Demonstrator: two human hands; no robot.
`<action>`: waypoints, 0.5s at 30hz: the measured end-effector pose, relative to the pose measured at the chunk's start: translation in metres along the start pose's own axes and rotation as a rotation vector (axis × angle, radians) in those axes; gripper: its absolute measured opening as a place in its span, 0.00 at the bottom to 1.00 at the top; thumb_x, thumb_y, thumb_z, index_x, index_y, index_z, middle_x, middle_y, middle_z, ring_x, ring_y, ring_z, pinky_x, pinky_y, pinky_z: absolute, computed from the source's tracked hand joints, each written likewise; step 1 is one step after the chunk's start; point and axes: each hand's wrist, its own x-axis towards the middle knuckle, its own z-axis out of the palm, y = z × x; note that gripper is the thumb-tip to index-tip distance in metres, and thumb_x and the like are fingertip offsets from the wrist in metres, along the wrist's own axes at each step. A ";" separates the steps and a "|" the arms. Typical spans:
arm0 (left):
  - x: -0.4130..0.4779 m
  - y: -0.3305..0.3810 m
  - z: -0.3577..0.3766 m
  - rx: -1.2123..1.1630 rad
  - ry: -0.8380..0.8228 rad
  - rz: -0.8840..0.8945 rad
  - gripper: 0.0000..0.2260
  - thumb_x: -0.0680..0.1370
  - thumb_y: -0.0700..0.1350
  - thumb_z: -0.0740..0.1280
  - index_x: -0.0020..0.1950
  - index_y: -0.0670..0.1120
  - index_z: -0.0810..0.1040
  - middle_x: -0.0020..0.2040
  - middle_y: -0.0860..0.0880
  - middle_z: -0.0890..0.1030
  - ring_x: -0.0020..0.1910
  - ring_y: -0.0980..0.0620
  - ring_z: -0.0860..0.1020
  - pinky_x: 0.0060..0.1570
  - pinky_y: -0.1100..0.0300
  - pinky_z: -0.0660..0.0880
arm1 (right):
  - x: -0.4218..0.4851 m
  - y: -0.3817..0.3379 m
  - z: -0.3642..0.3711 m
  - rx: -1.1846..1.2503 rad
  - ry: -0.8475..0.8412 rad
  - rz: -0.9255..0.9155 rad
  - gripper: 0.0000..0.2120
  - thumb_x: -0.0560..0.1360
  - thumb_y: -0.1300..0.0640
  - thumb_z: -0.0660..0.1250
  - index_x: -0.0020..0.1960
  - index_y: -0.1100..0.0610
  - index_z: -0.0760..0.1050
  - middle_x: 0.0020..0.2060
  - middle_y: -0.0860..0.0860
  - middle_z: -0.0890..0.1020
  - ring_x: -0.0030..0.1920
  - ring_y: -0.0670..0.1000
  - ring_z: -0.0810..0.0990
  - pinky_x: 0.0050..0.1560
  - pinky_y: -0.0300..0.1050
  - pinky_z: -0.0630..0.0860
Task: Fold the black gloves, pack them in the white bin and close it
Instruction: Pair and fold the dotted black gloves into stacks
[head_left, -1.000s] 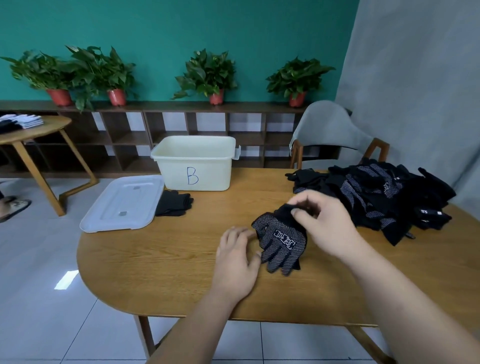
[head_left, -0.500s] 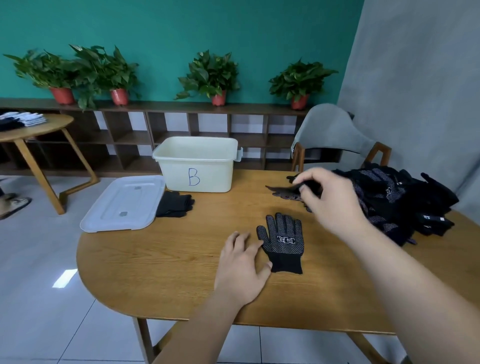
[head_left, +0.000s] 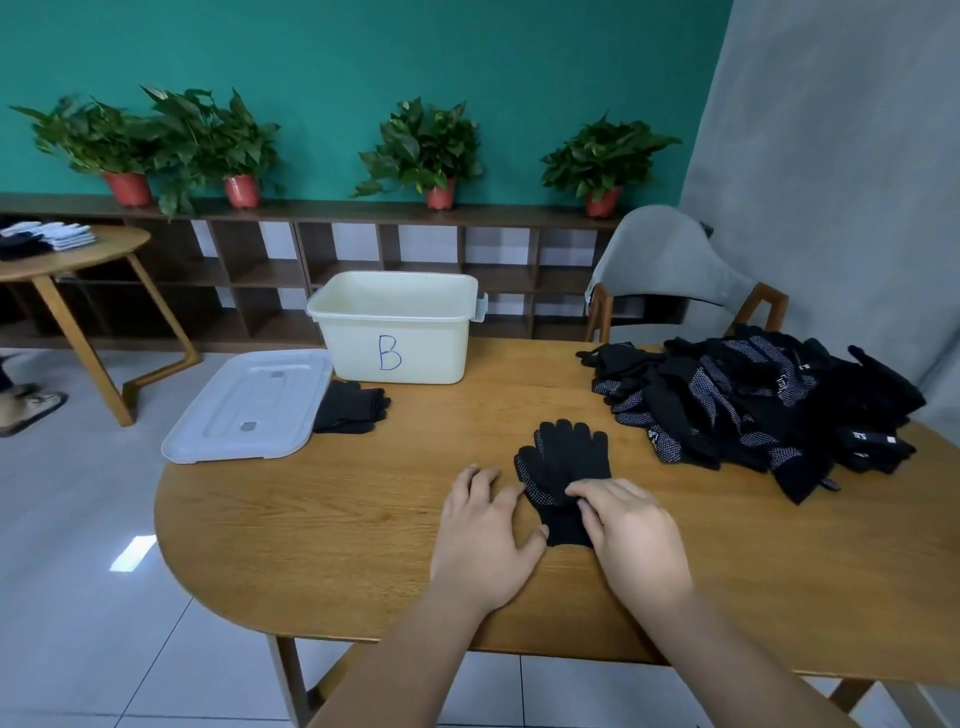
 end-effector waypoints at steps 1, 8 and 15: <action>0.000 0.000 0.000 0.001 -0.001 0.000 0.30 0.79 0.69 0.57 0.79 0.58 0.69 0.81 0.52 0.63 0.83 0.48 0.50 0.81 0.48 0.56 | -0.004 -0.001 0.001 0.000 -0.011 -0.009 0.14 0.73 0.66 0.78 0.54 0.51 0.85 0.48 0.43 0.86 0.50 0.47 0.84 0.46 0.45 0.82; 0.001 0.001 -0.001 0.011 -0.008 -0.006 0.31 0.80 0.69 0.57 0.79 0.57 0.69 0.81 0.52 0.63 0.83 0.48 0.49 0.80 0.49 0.55 | -0.018 -0.001 0.003 0.024 -0.067 -0.028 0.15 0.72 0.66 0.78 0.54 0.50 0.85 0.49 0.42 0.86 0.56 0.44 0.83 0.48 0.40 0.83; 0.000 0.001 -0.002 0.013 -0.010 -0.003 0.32 0.79 0.70 0.57 0.80 0.57 0.69 0.81 0.52 0.63 0.82 0.49 0.50 0.81 0.50 0.56 | -0.021 -0.004 0.002 0.032 -0.130 -0.038 0.16 0.70 0.67 0.79 0.51 0.50 0.84 0.47 0.41 0.85 0.54 0.43 0.83 0.45 0.39 0.82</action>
